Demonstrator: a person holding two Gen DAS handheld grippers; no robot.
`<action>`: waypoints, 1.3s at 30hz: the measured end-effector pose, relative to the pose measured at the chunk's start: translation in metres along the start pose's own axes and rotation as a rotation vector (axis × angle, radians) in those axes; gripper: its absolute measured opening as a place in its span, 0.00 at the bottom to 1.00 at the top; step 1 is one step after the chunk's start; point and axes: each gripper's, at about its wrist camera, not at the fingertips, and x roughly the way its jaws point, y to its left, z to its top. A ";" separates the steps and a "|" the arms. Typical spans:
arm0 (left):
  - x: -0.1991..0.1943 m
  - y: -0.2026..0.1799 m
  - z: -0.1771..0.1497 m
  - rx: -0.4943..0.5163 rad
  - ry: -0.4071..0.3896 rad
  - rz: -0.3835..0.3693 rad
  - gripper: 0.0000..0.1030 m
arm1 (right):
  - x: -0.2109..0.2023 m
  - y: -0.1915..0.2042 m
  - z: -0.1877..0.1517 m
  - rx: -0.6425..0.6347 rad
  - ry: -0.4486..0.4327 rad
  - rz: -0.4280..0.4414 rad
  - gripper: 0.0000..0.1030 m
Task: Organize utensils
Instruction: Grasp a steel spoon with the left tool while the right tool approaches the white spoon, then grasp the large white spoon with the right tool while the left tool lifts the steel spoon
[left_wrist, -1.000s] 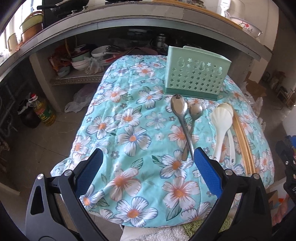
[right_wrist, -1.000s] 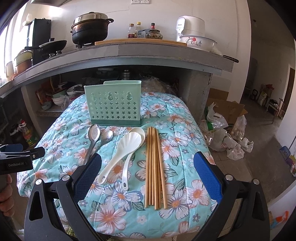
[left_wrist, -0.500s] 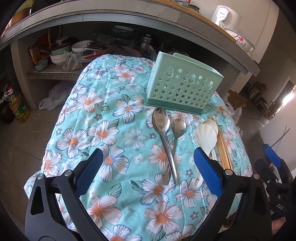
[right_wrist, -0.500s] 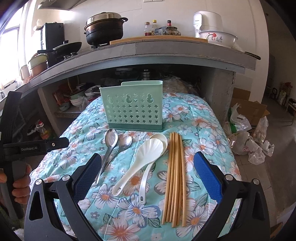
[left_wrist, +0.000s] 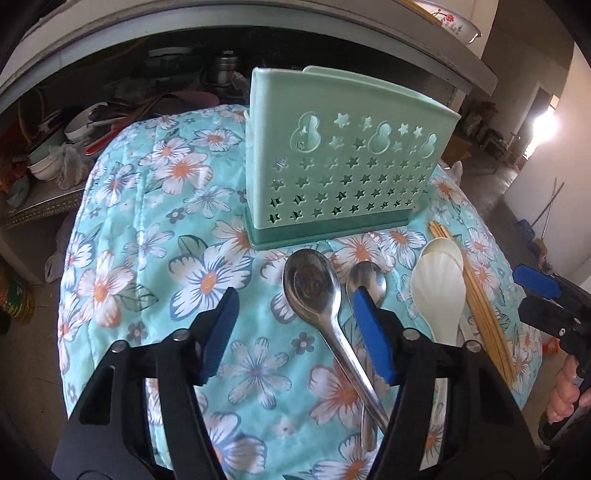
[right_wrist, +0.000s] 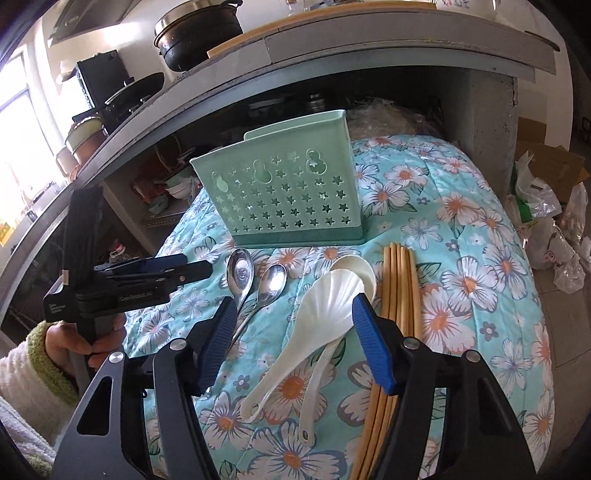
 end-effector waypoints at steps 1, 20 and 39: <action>0.008 0.003 0.004 0.006 0.017 -0.019 0.51 | 0.003 0.000 0.001 0.000 0.006 0.010 0.59; 0.066 0.012 0.024 0.056 0.115 -0.171 0.21 | 0.031 -0.013 0.005 0.033 0.085 0.090 0.34; 0.036 0.028 0.014 0.033 0.086 -0.160 0.05 | 0.073 -0.058 0.026 0.106 0.125 0.057 0.22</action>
